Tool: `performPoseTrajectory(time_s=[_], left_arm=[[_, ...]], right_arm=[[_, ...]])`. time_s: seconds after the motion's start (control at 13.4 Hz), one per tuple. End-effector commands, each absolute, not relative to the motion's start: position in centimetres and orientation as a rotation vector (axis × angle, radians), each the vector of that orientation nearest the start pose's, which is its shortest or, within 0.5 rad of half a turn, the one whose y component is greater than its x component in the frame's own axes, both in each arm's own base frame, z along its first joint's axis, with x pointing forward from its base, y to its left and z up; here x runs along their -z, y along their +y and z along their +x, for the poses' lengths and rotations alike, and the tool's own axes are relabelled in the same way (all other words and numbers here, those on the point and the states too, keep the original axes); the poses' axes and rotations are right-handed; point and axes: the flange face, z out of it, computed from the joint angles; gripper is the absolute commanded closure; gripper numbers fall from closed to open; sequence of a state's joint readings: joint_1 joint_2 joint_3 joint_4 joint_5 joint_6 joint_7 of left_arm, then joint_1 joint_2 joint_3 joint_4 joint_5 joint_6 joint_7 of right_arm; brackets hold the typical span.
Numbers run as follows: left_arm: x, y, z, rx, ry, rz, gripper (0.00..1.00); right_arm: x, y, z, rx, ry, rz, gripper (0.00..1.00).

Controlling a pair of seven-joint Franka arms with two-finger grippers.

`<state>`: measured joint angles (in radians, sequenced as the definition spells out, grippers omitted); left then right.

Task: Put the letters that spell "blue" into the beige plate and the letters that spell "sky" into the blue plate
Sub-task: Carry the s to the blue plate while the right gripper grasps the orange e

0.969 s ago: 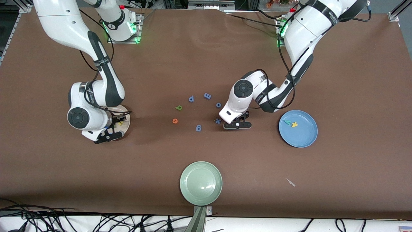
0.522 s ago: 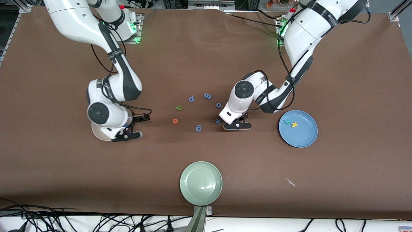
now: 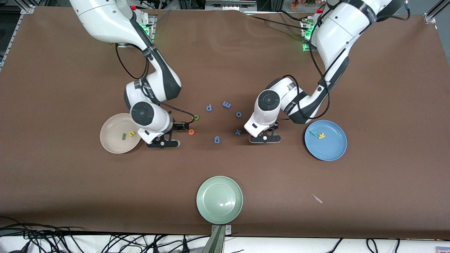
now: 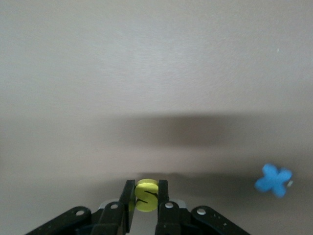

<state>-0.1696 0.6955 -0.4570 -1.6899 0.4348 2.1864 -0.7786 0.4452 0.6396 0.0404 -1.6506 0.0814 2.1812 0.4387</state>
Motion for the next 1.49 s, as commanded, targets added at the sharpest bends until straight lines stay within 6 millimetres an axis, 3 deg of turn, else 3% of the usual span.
performPoseTrajectory(time_s=[0.0, 0.15, 0.22, 0.37, 0.52, 0.67, 0.82, 0.89, 0.97, 1.19, 1.27, 1.42], left_arm=[[-26.8, -30.1, 57.6, -0.151, 0.271, -2.959, 1.0], [-29.0, -24.2, 59.5, -0.244, 0.45, -2.965, 1.0], [-29.1, -21.5, 59.8, -0.271, 0.524, -2.956, 1.0], [-28.6, -16.9, 60.2, -0.318, 0.603, -2.945, 0.99], [-26.9, -14.0, 59.9, -0.364, 0.607, -2.954, 0.96], [-25.4, -13.8, 59.3, -0.368, 0.613, -2.963, 0.91], [-24.6, -13.4, 59.1, -0.381, 0.606, -2.968, 0.73], [-24.8, -13.2, 59.3, -0.378, 0.599, -2.972, 0.45], [-25.0, -13.3, 59.4, -0.377, 0.602, -2.971, 0.0], [-28.0, -14.0, 60.5, -0.338, 0.597, -2.962, 0.0], [-29.7, -15.1, 60.7, -0.329, 0.613, -2.965, 0.0], [-35.5, -16.2, 61.1, -0.344, 0.589, -2.97, 0.0]], right_arm=[[-20.4, 34.0, 59.8, -0.143, 0.09, -3.086, 0.0], [-19.4, 35.2, 59.6, -0.08, 0.116, -3.069, 0.0], [-18.9, 35.7, 59.3, -0.077, 0.112, -3.068, 0.0], [-18.6, 36.0, 59.0, -0.082, 0.104, -3.076, 0.0], [-18.2, 36.0, 58.7, -0.095, 0.1, -3.082, 0.02], [-18.0, 36.0, 58.6, -0.099, 0.096, -3.084, 0.22], [-17.4, 35.9, 58.4, -0.111, 0.092, -3.088, 0.44], [-17.4, 35.9, 58.4, -0.111, 0.089, -3.088, 0.53], [-17.4, 35.8, 58.5, -0.111, 0.089, -3.088, 0.61], [-17.5, 35.7, 58.6, -0.107, 0.095, -3.086, 0.8], [-17.9, 35.7, 58.9, -0.097, 0.097, -3.082, 0.84], [-19.2, 35.3, 59.5, -0.079, 0.084, -3.079, 0.87]])
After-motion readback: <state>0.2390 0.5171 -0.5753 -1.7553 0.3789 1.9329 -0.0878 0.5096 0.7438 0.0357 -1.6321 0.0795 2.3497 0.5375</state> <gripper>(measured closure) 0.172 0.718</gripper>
